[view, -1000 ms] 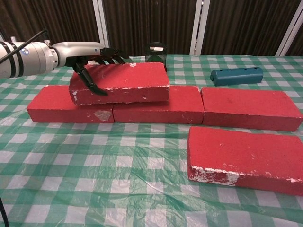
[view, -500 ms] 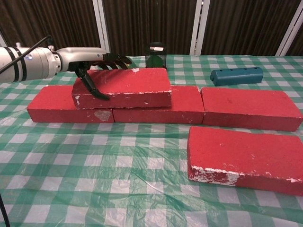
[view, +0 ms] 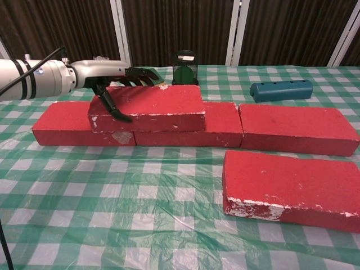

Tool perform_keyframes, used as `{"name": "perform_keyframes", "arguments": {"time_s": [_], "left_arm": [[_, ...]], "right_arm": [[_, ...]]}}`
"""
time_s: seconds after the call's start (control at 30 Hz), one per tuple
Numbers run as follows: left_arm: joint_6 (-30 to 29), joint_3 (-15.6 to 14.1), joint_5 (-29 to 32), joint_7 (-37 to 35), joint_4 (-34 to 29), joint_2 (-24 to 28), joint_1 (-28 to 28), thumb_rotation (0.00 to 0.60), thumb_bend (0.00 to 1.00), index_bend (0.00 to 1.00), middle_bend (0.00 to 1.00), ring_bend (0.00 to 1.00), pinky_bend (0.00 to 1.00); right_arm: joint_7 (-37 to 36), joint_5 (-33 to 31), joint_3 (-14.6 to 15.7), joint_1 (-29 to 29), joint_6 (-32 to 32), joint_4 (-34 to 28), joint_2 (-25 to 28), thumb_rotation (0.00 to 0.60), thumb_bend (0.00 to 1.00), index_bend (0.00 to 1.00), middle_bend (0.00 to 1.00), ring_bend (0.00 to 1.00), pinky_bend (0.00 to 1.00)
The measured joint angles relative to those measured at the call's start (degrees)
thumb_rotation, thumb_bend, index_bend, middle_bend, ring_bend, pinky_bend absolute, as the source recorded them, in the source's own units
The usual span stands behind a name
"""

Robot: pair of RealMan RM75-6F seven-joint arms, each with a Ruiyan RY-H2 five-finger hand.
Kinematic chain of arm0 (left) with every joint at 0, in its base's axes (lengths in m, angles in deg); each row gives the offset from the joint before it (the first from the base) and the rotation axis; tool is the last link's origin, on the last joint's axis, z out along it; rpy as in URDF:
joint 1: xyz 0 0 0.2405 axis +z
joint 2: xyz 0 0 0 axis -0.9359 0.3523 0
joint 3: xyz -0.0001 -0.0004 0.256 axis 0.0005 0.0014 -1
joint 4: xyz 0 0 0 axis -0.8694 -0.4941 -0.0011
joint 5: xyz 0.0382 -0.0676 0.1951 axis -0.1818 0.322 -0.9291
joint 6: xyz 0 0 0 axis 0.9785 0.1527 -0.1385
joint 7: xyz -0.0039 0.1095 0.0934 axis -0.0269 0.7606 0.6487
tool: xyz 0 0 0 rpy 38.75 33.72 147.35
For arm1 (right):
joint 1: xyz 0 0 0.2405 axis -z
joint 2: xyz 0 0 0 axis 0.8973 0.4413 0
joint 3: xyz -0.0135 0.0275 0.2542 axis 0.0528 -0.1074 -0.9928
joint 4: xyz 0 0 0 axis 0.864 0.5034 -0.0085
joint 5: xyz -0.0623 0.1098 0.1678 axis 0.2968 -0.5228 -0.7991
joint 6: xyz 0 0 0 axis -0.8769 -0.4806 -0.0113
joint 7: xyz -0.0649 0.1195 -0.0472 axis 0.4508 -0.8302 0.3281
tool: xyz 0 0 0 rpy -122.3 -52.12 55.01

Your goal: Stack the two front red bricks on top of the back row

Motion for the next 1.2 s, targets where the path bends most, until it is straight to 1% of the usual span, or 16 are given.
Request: {"name": "perform_keyframes", "arguments": {"time_s": [0.23,0.33,0.5,0.6,0.7,0.97,1.2], "left_arm": [[0.3,-0.2,-0.3,-1.8,2.1,-0.6,-0.4,0.600,0.26,0.00,0.13,0.13,0.23],[0.5,-0.5,-0.7,-3.2,2.5,-0.6,-0.6,0.600,0.26,0.00,0.13,0.06,0.16],[0.8,-1.4,-2.5,-6.7,2.6,-0.2,-1.1,0.600,0.27,0.00,0.09,0.00,0.12],[0.7,-2.0,-3.8,-8.1,3.4,-0.3,-1.6,0.600,0.26,0.00,0.09,0.00,0.07],[0.2,-2.3,-4.5,-8.7,4.0,-0.4,-2.0,0.600,0.27,0.00,0.08,0.00,0.05],[-0.5,-3.0,-4.8,-9.8,4.9,-0.5,-2.1,0.600,0.27,0.00,0.08,0.00,0.02],[-1.9,-3.5,-5.4,-10.2,4.1,0.1,-1.9,0.600,0.27,0.00,0.07,0.00,0.00]], "right_arm": [[0.3,-0.4,-0.2,0.0,0.2,0.0,-0.1,0.600,0.05,0.00,0.00,0.00,0.00],[0.7,-0.5,-0.2,0.0,0.4,-0.1,-0.2,0.600,0.05,0.00,0.00,0.00,0.00],[1.1,-0.7,-0.2,0.0,0.6,-0.3,-0.4,0.600,0.05,0.00,0.00,0.00,0.00],[1.4,-0.6,0.0,0.0,0.8,-0.5,-0.4,0.600,0.05,0.00,0.00,0.00,0.00],[1.4,-0.5,0.1,0.2,0.4,-0.6,-0.3,0.600,0.05,0.00,0.00,0.00,0.00],[1.5,-0.6,0.0,0.5,0.0,-0.5,-0.3,0.600,0.05,0.00,0.00,0.00,0.00],[1.7,-0.8,-0.2,0.4,0.1,-0.6,-0.3,0.600,0.05,0.00,0.00,0.00,0.00]]}}
